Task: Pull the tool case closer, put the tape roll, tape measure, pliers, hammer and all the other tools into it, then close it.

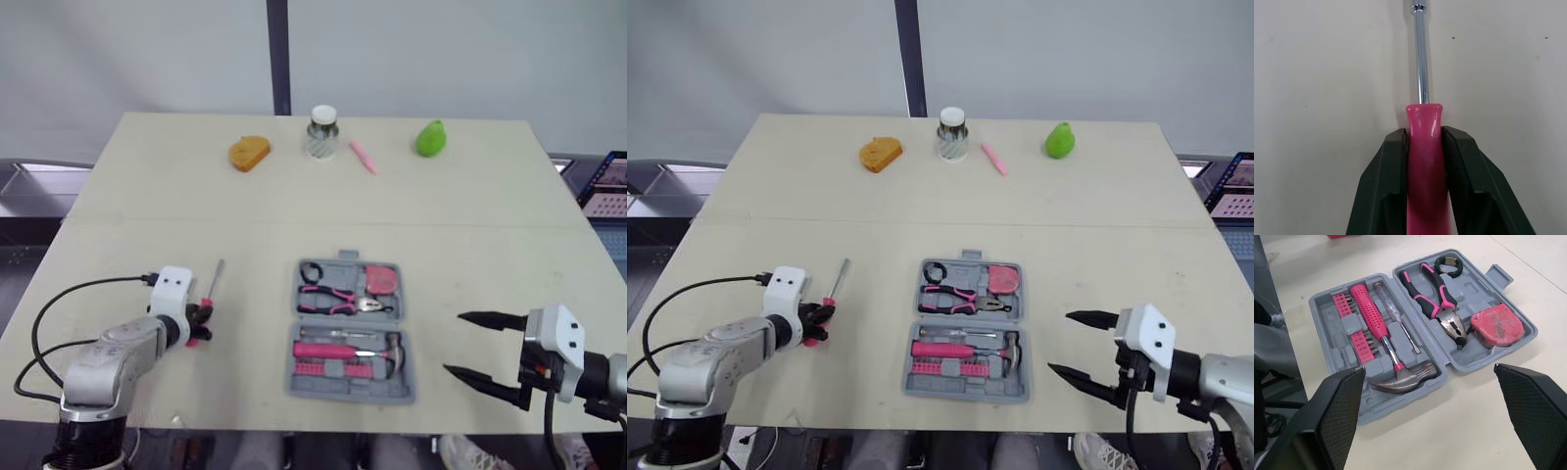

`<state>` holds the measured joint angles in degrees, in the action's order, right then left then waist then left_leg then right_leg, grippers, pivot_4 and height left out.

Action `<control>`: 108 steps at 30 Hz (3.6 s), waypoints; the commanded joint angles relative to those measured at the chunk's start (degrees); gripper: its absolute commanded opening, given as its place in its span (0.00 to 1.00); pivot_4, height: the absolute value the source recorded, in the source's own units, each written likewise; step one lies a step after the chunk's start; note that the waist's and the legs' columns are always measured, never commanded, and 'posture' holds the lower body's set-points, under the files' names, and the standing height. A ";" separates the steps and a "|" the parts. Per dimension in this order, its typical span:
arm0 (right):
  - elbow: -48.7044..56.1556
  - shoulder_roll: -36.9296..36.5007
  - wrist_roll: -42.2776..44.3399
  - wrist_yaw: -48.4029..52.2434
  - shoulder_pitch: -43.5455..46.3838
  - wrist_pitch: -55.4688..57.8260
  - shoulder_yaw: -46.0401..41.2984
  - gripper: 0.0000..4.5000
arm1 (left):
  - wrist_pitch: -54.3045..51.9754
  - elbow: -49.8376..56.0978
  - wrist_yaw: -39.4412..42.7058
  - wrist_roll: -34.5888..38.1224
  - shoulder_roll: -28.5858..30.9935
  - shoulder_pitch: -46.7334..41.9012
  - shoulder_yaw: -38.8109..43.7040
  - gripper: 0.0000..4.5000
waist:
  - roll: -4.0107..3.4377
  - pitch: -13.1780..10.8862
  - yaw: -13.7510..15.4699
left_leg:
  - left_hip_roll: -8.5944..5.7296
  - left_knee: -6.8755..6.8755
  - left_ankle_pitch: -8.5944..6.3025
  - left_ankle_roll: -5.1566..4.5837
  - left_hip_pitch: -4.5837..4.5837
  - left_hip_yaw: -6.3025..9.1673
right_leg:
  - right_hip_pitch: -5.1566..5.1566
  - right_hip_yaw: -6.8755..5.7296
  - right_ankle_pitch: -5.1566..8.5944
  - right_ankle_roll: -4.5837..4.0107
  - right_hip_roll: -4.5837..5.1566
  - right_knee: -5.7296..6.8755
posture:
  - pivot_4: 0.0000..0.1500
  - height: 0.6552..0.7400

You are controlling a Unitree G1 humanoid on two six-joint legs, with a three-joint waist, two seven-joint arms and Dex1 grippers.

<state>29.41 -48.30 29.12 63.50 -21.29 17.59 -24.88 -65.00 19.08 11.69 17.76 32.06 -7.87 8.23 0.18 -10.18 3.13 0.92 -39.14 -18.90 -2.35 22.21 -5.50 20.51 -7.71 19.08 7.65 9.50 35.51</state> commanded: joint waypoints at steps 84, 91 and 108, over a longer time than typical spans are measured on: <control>-2.70 -4.45 0.34 8.90 -3.46 -4.46 0.99 1.00 | -21.12 21.20 28.82 -0.14 -1.12 -39.68 -58.79 0.13 | 0.15 -0.16 -0.03 | -0.10 -0.23 0.24 -0.29 0.18 0.18 | -0.14 -0.01 -0.06 0.13 -0.10 0.02 | 1.00 0.47; -1.65 -4.21 0.56 8.35 -5.02 -4.22 -0.22 1.00 | -19.34 19.22 27.01 0.85 -0.83 -41.20 -61.17 0.13 | 0.15 -0.16 0.00 | -0.10 -0.26 0.24 -0.29 0.18 0.18 | -0.14 -0.01 -0.06 0.12 -0.10 0.02 | 1.00 0.47; 0.08 -3.74 0.84 7.64 -6.61 -3.18 -1.76 1.00 | -13.83 13.36 25.88 -0.12 -2.41 -42.39 -64.23 0.13 | 0.15 -0.16 0.03 | -0.11 -0.29 0.23 -0.29 0.18 0.18 | -0.15 -0.03 -0.06 0.13 -0.11 0.03 | 1.00 0.47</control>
<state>27.80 -52.41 29.02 71.60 -27.54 14.21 -25.17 -79.84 32.40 37.74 17.86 30.25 -49.28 -55.51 0.34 -10.34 3.15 0.81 -39.43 -18.66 -2.64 22.39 -5.32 20.36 -7.74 19.01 7.78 9.39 35.54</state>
